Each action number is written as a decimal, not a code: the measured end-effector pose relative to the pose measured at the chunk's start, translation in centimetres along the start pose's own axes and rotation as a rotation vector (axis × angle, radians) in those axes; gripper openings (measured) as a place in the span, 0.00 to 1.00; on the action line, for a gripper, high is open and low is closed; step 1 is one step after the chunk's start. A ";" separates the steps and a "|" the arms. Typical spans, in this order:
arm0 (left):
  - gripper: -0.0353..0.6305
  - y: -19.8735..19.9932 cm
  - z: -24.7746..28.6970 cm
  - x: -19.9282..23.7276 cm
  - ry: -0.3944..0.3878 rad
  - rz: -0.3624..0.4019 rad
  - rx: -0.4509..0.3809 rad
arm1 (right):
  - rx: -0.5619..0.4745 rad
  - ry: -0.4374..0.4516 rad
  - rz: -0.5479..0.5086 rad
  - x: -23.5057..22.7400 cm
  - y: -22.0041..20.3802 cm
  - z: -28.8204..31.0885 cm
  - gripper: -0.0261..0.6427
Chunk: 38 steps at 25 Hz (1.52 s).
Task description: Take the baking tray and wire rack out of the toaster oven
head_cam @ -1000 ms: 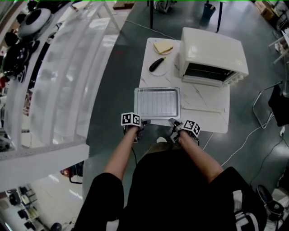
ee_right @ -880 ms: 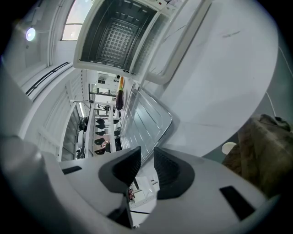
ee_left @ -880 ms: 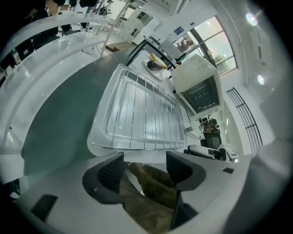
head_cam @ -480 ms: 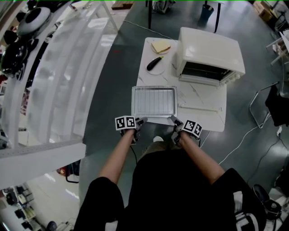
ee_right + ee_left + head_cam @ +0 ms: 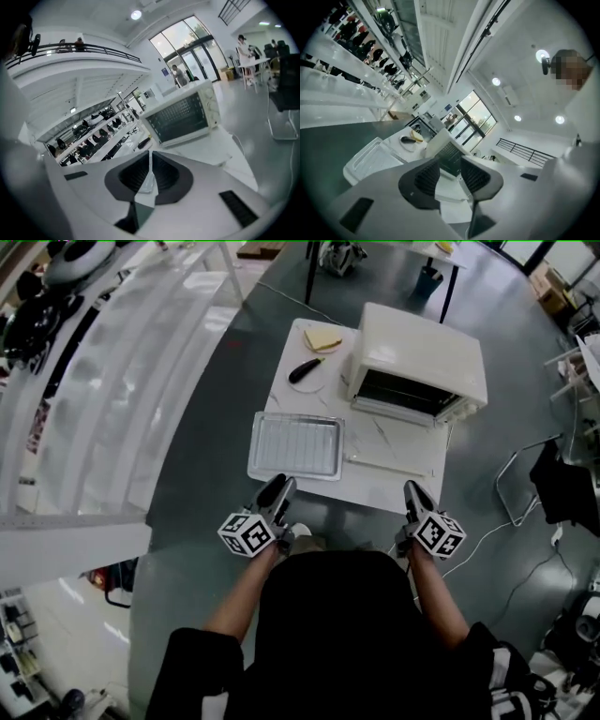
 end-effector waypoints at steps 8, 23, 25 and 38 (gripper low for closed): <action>0.10 -2.9 5.5 -11.1 0.012 0.358 0.049 | -0.189 -0.031 -0.159 -6.4 8.4 -8.1 0.08; 0.09 -7.9 15.3 -20.4 0.025 0.636 0.057 | -0.327 -0.030 -0.330 -16.8 13.3 -13.8 0.08; 0.09 -8.2 15.5 -20.7 0.032 0.636 0.056 | -0.321 -0.033 -0.324 -17.6 13.4 -13.8 0.08; 0.09 -8.7 14.1 -21.0 0.101 0.623 0.038 | -0.296 0.020 -0.323 -17.5 12.8 -13.4 0.07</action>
Point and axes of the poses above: the fingertips, and each gripper's own axes: z forward along the fingers, x to its left, y out of its top, the point moved 2 cm from there along -z, backward along the fingers, and after that the axes turned 10 degrees about -y, right-handed, at the moved point
